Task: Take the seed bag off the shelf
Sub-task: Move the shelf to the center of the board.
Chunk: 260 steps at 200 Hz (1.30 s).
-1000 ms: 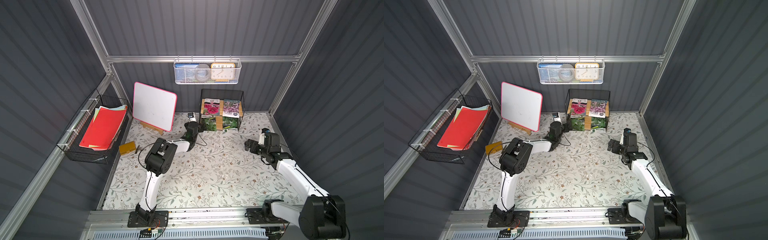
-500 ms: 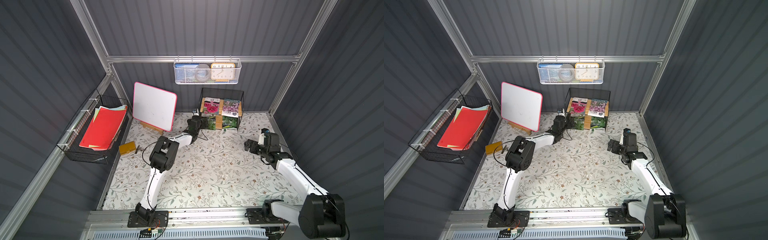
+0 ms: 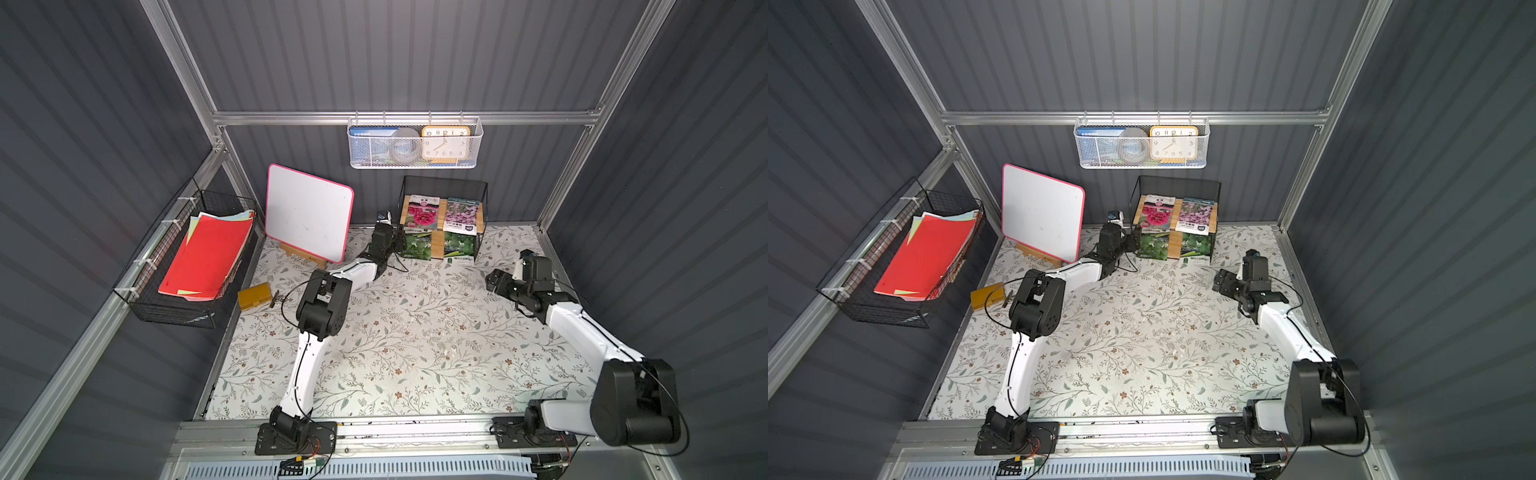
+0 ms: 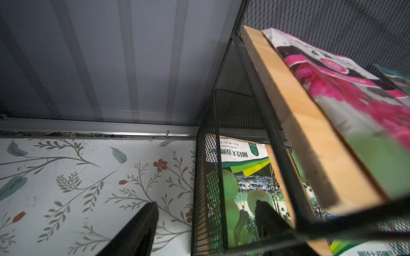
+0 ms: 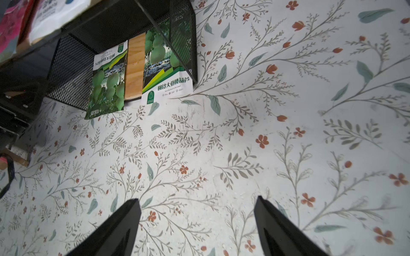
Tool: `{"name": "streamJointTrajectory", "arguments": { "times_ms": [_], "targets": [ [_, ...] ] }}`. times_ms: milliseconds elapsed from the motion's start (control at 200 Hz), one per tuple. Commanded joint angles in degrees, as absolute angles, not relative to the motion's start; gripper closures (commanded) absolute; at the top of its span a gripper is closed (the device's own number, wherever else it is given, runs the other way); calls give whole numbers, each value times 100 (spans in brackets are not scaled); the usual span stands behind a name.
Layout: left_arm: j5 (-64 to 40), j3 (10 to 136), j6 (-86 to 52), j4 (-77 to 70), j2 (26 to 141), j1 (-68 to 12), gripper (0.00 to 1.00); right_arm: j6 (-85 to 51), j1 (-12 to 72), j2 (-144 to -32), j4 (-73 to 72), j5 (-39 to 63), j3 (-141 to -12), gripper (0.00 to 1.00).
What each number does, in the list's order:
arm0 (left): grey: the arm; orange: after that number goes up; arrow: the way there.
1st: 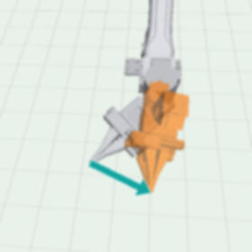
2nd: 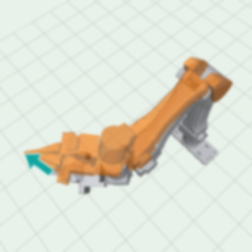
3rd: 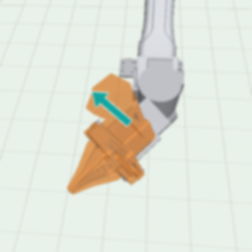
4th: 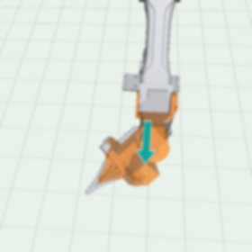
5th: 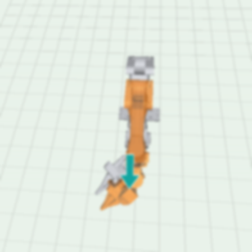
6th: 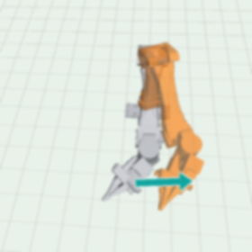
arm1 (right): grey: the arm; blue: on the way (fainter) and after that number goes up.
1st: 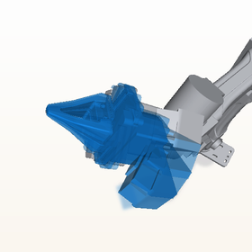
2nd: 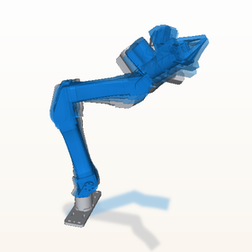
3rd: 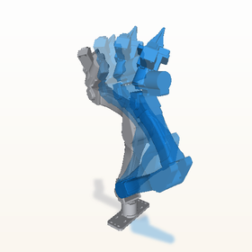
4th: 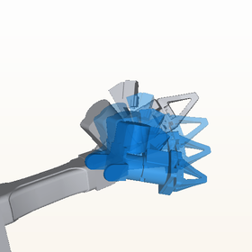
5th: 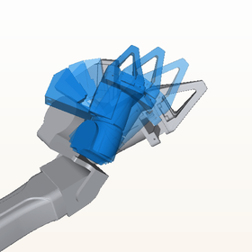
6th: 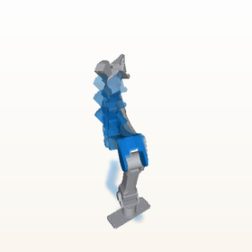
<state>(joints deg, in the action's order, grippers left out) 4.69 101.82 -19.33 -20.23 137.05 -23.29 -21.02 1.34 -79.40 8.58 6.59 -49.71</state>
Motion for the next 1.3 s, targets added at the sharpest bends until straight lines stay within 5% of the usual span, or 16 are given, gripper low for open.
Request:
{"name": "streamJointTrajectory", "arguments": {
  "times_ms": [0,390,550,930,1156,1296],
  "targets": [
    [79,10431,-1812,-1789,13916,-2295,26,-2212,297,-8487,871,463,-5538,14],
    [-167,11067,-1784,-1371,14374,-2276,31,-1603,626,-10249,1162,-779,-7027,16],
    [7,11258,-1852,-1254,14515,-2276,51,-1415,718,-10558,848,-904,-7233,16],
    [58,11589,-2030,-1053,14736,-2246,68,-941,778,-11318,727,-1376,-8080,17],
    [-18,11620,-2128,-1046,14780,-2250,100,-1048,784,-11823,1307,-1655,-8834,23],
    [-60,11568,-2146,-1069,14766,-2250,100,-1115,789,-12078,1800,-1643,-9292,28]
  ]
}}
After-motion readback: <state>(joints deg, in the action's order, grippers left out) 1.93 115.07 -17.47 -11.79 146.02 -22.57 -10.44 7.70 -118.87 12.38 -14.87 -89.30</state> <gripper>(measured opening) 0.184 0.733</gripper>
